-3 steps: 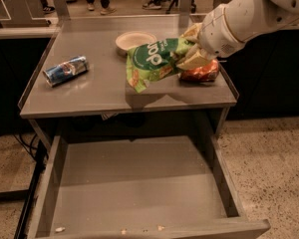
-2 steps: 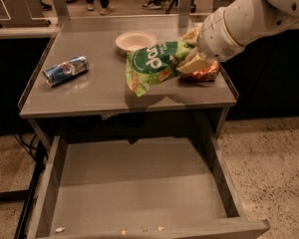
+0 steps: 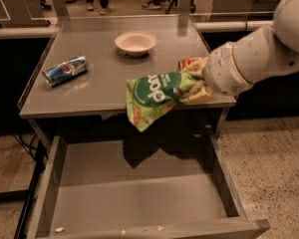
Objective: Place green rice chip bag into top drawer
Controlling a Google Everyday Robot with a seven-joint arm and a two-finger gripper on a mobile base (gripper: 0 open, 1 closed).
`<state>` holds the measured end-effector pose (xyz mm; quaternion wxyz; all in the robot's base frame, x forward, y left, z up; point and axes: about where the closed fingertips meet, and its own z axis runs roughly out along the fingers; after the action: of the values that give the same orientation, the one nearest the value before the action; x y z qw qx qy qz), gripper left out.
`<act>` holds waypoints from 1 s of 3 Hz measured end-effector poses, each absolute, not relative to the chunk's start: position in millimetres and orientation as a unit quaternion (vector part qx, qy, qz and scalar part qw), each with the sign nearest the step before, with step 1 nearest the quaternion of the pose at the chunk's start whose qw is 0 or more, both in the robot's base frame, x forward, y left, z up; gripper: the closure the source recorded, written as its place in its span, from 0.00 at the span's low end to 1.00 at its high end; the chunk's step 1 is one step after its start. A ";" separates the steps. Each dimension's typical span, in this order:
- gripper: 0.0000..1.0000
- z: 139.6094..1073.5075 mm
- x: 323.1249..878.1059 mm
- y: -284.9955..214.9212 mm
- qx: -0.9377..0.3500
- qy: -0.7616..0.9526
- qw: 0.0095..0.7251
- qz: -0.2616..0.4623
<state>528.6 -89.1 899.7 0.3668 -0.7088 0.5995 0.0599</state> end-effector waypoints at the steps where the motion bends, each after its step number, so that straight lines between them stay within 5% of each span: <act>1: 1.00 845.4 463.1 -97.2 -0.720 0.595 0.350 0.071; 3: 1.00 836.8 464.8 -90.3 -0.723 0.593 0.345 0.079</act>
Offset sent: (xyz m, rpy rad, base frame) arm -0.0900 -0.0135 -0.0870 -0.0192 0.0402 0.0425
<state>464.8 -90.3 836.8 0.3446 -0.7235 0.5930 0.0786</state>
